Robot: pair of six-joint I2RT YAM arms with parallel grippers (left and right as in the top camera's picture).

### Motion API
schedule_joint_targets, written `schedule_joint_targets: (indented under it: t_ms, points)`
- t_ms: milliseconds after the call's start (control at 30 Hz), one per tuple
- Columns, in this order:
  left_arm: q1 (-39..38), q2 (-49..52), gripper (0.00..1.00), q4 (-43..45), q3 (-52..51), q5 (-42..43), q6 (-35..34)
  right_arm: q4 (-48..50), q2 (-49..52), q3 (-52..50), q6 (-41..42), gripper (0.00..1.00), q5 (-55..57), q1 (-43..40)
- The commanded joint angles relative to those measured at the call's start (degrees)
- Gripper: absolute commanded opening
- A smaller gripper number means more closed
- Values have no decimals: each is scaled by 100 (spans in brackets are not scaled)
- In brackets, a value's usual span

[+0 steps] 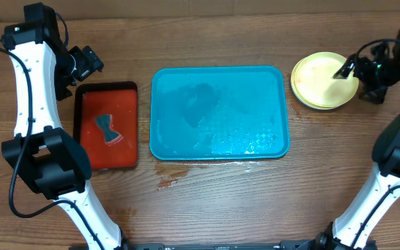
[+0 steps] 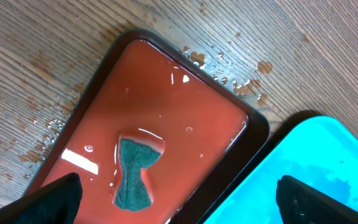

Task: Clean dirty plates on tray and stack at the side
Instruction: 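Lift the yellow plate with the right gripper and carry it right, then lower the yellow plate onto the plate stack and open the right gripper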

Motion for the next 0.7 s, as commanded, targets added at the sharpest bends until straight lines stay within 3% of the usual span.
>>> schedule_joint_targets:
  t_ms: [0,133,267,667]
  points:
    - [-11,-96,100,15,74,63,109,-306,-376,31,-538,100,-713,28]
    - [-13,-96,100,15,74,63,107,-907,-1049,31,-1488,100,-1609,28]
    - [-13,-96,100,15,74,63,109,-1416,-1906,31,-2096,100,-1598,28]
    - [-11,-96,100,15,74,63,107,-2063,-4478,-179,-2201,100,-1432,28]
